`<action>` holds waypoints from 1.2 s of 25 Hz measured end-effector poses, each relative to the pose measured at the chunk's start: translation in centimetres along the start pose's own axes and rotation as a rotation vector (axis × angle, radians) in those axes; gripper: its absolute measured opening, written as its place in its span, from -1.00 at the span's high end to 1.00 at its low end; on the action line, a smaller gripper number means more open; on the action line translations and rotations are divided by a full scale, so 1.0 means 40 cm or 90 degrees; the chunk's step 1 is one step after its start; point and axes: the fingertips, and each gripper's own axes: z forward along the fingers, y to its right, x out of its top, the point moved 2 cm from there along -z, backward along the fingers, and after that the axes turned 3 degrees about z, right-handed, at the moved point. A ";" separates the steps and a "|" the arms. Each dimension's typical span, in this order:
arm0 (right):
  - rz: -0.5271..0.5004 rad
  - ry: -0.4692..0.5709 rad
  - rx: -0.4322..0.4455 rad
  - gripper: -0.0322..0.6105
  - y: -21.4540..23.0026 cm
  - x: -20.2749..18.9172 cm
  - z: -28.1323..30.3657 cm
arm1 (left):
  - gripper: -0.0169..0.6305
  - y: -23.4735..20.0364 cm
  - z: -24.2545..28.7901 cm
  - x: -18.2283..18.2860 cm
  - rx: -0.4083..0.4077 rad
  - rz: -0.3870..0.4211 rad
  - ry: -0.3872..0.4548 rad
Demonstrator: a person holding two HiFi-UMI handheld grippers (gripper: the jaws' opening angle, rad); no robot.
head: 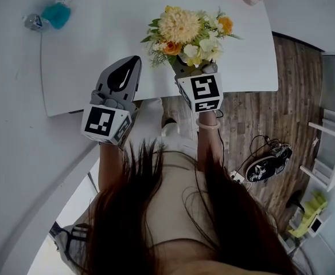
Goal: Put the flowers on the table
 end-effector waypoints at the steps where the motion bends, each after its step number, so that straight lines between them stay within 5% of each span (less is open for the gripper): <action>1: 0.000 -0.002 0.001 0.10 -0.001 0.001 0.006 | 0.94 -0.005 0.002 0.001 -0.001 -0.001 0.000; 30: 0.004 -0.036 0.013 0.10 0.001 -0.050 0.174 | 0.94 -0.140 0.086 -0.051 -0.009 -0.032 -0.025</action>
